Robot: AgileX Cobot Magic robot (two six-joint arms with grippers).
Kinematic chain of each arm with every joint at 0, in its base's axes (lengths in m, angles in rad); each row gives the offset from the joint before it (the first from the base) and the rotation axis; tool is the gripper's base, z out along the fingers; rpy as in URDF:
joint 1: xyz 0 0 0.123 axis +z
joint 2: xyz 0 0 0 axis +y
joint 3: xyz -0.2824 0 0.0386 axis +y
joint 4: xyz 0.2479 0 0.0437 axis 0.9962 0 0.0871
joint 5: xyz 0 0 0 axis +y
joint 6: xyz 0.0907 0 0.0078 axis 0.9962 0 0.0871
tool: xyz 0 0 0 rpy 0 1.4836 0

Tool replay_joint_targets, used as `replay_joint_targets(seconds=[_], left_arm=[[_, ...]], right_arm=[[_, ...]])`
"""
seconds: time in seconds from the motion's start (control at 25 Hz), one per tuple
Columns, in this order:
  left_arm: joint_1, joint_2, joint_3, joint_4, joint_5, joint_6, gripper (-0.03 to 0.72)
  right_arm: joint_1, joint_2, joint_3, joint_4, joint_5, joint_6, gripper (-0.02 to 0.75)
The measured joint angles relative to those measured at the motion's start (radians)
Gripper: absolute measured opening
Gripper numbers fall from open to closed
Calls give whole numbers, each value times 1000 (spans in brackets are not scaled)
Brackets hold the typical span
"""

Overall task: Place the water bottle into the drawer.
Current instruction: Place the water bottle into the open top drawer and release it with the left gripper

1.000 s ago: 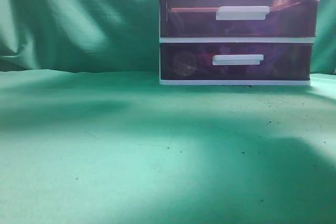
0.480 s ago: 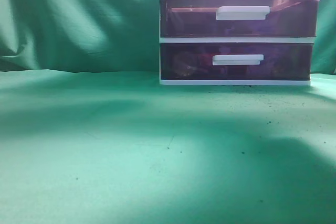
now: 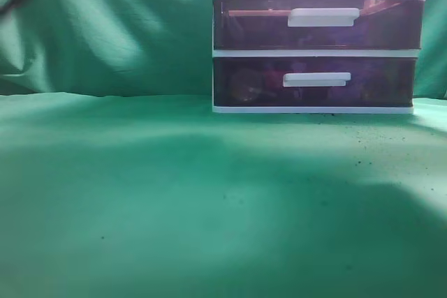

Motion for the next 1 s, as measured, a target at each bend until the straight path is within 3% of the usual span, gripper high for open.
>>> replay_joint_targets(seconds=[0.24, 0.36, 0.4, 0.44, 0.52, 0.6, 0.68, 0.76, 0.8, 0.88, 1.0], left_arm=[[-50, 99, -173, 15, 9, 80, 600], [-41, 84, -200, 101, 6, 89, 600], [-34, 74, -202, 152, 6, 78, 552], [-26, 62, -202, 206, 6, 48, 553], [-13, 32, -202, 392, 20, -85, 553], [6, 1, -202, 637, 72, -257, 470], [21, -35, -209, 902, 180, -438, 320], [32, -62, -209, 1162, 283, -631, 120], [35, -72, -209, 1276, 333, -728, 78], [36, -88, -209, 1464, 412, -920, 0], [40, -122, -209, 1729, 530, -1212, 0]], right_arm=[[2, 0, 1, 15, 2, 0, 95], [4, 0, 1, 17, 1, 0, 95], [4, 0, 1, 19, 1, 0, 95], [4, 0, 1, 19, 1, 0, 95], [4, 0, 1, 19, 1, 0, 95], [4, 0, 1, 19, 1, 0, 95], [4, 0, 1, 19, 1, 0, 95], [4, 0, 1, 19, 1, 0, 95], [4, 0, 1, 19, 1, 0, 95], [4, 0, 1, 19, -7, -5, 95], [4, 0, 1, 24, -11, -41, 95]])
